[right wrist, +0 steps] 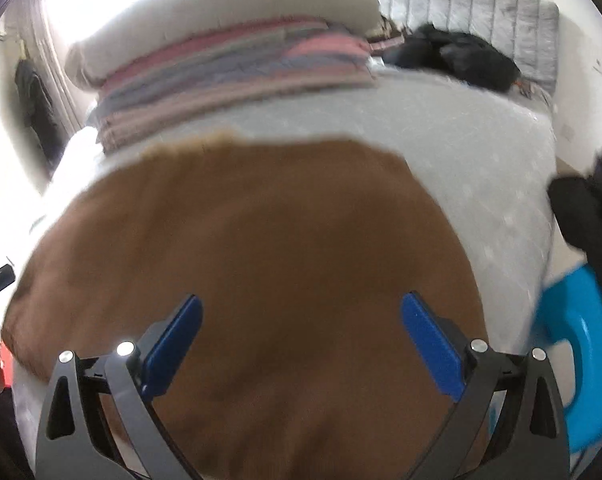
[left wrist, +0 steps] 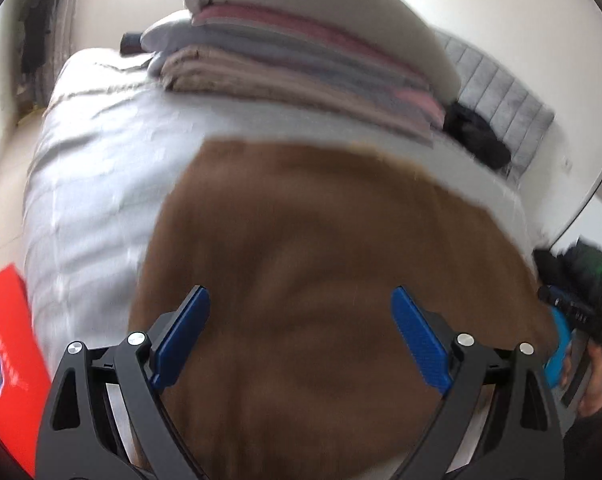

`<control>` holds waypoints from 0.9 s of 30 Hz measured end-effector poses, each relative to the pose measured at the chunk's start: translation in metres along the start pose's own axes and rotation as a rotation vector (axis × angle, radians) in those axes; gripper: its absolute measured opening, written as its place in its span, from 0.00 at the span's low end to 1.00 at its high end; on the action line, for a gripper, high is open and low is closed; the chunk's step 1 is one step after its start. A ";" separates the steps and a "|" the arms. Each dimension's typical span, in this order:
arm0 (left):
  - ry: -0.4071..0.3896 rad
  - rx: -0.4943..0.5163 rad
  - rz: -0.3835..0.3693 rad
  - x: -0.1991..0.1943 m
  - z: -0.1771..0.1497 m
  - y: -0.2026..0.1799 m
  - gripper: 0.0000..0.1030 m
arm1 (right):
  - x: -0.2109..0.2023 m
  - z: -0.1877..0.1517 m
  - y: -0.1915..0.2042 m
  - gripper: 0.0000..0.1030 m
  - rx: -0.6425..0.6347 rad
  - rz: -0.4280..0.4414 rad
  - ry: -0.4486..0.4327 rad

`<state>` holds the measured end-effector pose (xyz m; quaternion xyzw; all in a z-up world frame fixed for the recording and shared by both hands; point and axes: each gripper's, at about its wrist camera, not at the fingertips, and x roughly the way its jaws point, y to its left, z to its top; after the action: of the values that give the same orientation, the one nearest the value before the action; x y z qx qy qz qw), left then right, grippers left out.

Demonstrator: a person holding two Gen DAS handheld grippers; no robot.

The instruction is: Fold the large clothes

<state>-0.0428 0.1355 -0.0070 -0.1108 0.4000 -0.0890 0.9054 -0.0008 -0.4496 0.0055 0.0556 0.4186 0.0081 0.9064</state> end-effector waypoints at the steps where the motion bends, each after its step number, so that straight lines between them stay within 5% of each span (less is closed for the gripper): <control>1: 0.033 0.001 0.015 0.004 -0.010 0.003 0.86 | 0.008 -0.009 -0.004 0.93 -0.001 -0.023 0.041; 3: 0.098 0.038 0.033 0.018 -0.027 0.010 0.82 | 0.035 -0.025 -0.013 0.93 -0.012 -0.033 0.144; 5: 0.104 0.107 0.058 0.022 -0.031 0.007 0.82 | 0.042 -0.028 -0.013 0.94 -0.035 -0.022 0.140; 8: 0.098 0.094 0.046 0.009 -0.027 0.008 0.82 | 0.027 -0.014 -0.006 0.94 0.004 -0.053 0.173; 11: 0.046 0.044 0.022 -0.023 -0.032 0.015 0.82 | -0.002 -0.013 0.007 0.94 -0.027 -0.014 0.107; 14: 0.041 -0.014 -0.025 -0.047 -0.042 0.034 0.82 | 0.021 -0.032 0.010 0.94 -0.079 -0.030 0.236; 16: 0.032 -0.115 -0.081 -0.064 -0.042 0.051 0.82 | 0.014 -0.033 0.004 0.94 -0.041 -0.011 0.214; 18: 0.043 -0.285 -0.222 -0.080 -0.046 0.080 0.83 | 0.002 -0.030 0.004 0.94 -0.005 0.003 0.191; 22: 0.107 -0.636 -0.405 -0.085 -0.070 0.135 0.85 | -0.021 -0.026 0.030 0.94 0.024 0.150 0.144; 27: 0.141 -0.840 -0.537 -0.067 -0.096 0.149 0.85 | -0.024 -0.023 0.061 0.94 0.096 0.315 0.097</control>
<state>-0.1480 0.2823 -0.0637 -0.5584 0.4188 -0.1574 0.6986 -0.0322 -0.3881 0.0155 0.1631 0.4477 0.1326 0.8691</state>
